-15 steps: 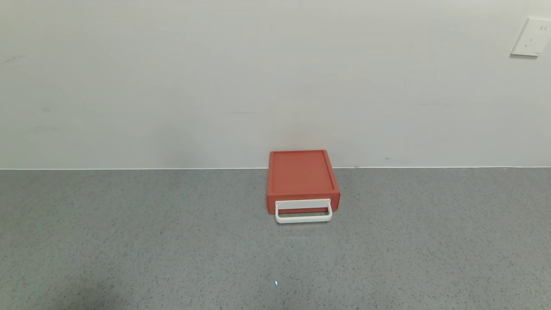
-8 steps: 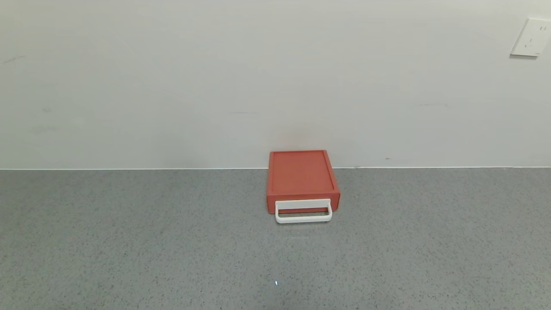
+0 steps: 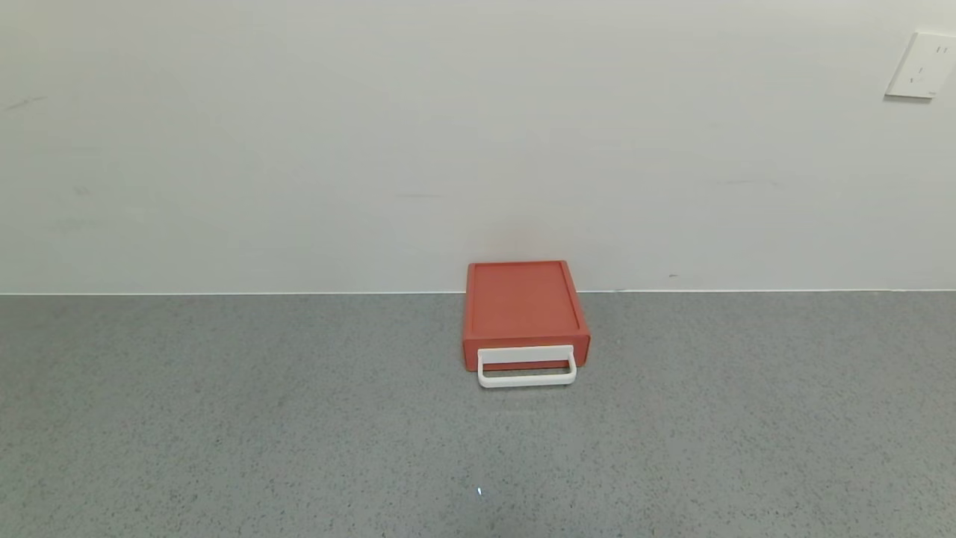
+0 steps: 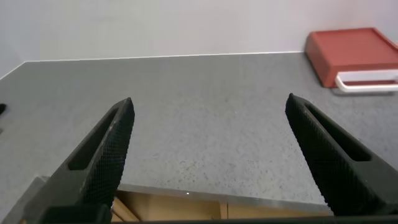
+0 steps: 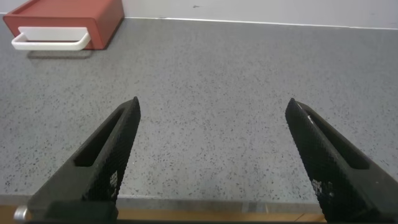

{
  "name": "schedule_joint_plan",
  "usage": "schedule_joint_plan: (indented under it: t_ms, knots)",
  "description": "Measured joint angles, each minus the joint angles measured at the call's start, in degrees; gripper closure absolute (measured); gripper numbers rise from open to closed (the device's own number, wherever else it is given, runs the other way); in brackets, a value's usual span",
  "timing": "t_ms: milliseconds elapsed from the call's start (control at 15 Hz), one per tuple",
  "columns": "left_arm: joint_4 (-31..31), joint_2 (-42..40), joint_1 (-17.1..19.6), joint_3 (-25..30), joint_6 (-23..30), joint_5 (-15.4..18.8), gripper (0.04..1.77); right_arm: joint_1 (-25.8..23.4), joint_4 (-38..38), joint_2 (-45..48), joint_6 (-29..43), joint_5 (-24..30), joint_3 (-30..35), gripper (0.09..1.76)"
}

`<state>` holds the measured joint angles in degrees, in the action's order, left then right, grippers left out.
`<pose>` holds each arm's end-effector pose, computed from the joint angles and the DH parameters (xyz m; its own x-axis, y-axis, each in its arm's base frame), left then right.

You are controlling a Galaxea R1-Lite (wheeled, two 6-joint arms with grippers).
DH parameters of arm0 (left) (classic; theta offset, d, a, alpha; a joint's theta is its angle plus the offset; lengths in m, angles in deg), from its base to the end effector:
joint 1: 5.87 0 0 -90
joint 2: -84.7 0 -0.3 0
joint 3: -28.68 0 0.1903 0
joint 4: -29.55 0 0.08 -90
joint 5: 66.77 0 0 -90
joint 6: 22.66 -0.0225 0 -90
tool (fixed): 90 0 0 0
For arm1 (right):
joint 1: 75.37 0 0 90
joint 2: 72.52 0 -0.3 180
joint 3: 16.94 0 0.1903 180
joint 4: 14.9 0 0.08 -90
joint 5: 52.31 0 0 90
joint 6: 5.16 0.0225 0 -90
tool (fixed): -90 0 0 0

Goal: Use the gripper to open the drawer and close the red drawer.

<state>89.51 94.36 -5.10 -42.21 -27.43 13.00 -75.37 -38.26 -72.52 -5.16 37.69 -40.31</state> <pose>-0.1021 0.0026 0.2194 0.9814 0.1908 0.0218 -0.1919 0.9782 0.0792 -0.0228 0.0000 0.0755 1.0000 0.0000 0.0002 0.0000 1.0000 0.0000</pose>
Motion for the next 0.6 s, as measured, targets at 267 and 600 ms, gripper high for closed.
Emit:
schedule_joint_plan:
  t_ms: [267,600]
  knots:
    - [-5.57,-4.46,-0.50,7.25,-1.04,8.58,0.06,0.00,0.00,0.00,0.00,-0.02,0.00,0.14]
    - [-26.12,-7.96,-0.55,24.83,-1.04,13.45,0.06,0.00,0.00,0.00,0.00,0.00,0.00,0.14]
